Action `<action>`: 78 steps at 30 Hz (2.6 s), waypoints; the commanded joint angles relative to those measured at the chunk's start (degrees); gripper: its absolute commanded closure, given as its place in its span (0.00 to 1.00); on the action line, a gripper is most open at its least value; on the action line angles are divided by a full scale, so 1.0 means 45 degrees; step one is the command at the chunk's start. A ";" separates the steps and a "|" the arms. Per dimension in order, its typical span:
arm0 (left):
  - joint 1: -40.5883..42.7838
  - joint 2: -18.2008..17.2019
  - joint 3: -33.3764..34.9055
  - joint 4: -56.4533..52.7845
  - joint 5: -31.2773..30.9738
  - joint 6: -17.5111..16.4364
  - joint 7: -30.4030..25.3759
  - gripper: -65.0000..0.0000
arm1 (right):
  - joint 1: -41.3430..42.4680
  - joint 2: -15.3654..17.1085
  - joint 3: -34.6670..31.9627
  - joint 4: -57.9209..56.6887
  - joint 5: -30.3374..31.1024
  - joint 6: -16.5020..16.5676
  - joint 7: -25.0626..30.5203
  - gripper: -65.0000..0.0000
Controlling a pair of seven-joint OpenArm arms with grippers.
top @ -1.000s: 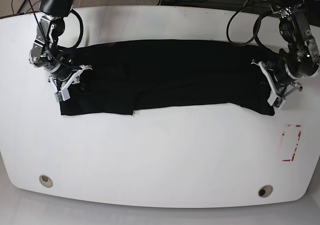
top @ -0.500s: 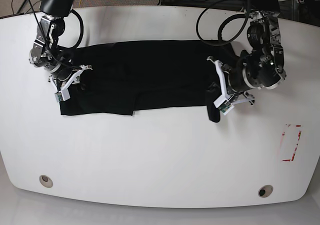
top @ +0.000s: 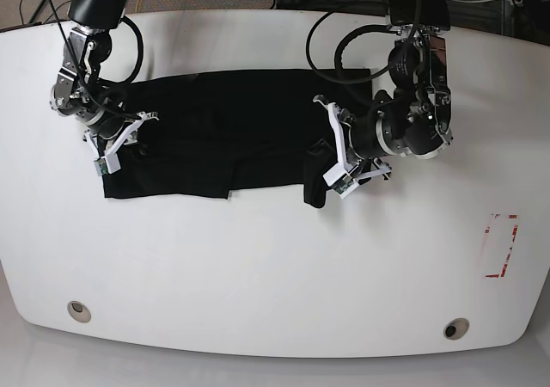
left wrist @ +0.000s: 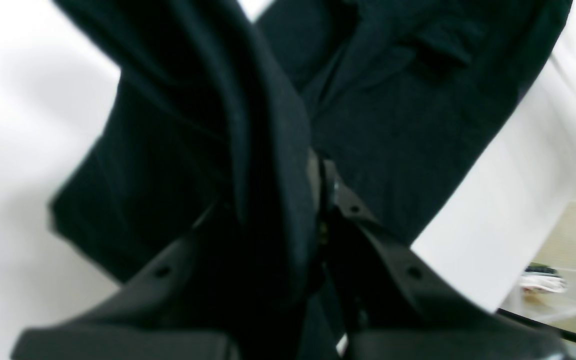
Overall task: Layout the t-shirt on the table in an organized manner, then fold the t-shirt properly
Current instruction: 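Hold the shirt edge steady with both grippers, then move the left gripper inward across the shirt toward the right gripper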
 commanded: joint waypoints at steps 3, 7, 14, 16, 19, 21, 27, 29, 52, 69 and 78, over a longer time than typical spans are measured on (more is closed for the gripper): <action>-0.0225 0.0004 -0.0021 0.0172 -0.0208 -0.0017 -0.0212 0.99 | -0.0052 0.0126 -0.0010 0.0001 -0.0396 -0.0026 -0.0645 0.82; -0.0225 0.0004 -0.0021 0.0152 -0.0208 -0.0017 -0.0212 0.98 | -0.0052 0.0126 -0.0010 0.0001 -0.0396 -0.0026 -0.0645 0.82; -0.0342 0.0023 0.0135 0.0152 -0.0208 -0.0017 -0.0212 0.87 | -0.0052 0.0126 -0.0010 0.0001 -0.0396 -0.0026 -0.0645 0.82; -0.0459 0.0023 0.0272 0.0152 -0.0247 -0.0017 -0.0212 0.78 | -0.0052 0.0126 -0.0010 0.0001 -0.0396 -0.0026 -0.0645 0.82; -0.0518 0.0101 0.0545 0.0152 -0.0286 -0.0017 -0.0193 0.62 | -0.0052 0.0126 -0.0010 0.0001 -0.0396 -0.0026 -0.0645 0.82; -0.0538 0.0316 0.0643 0.0191 -0.0286 -0.0017 -0.0134 0.53 | -0.0052 0.0126 -0.0010 0.0001 -0.0396 -0.0026 -0.0645 0.82; -0.0557 0.0570 0.0682 0.0621 -0.0286 -0.0017 0.0218 0.41 | -0.0052 0.0126 -0.0010 0.0001 -0.0396 -0.0026 -0.0645 0.82; -0.0557 0.0629 0.0662 0.0895 -0.0286 -0.0017 0.0413 0.41 | -0.0052 0.0126 -0.0010 0.0001 -0.0396 -0.0026 -0.0645 0.82; -0.0225 -0.1071 -0.1995 -0.0531 -0.0267 -0.0017 -0.0134 0.41 | -0.0072 0.0126 -0.0010 0.0001 -0.0337 -0.0026 -0.0645 0.82; -0.0284 -0.1012 -0.1115 -0.1997 -0.0267 -0.0017 -0.0388 0.41 | -0.0072 -0.0108 -0.0010 0.0001 -0.0377 -0.0026 -0.0645 0.82; -0.0264 -0.1051 -0.0295 -0.1274 -0.0286 -0.0017 -0.0368 0.83 | -0.0072 -0.0206 -0.0010 0.0001 -0.0377 -0.0026 -0.0645 0.82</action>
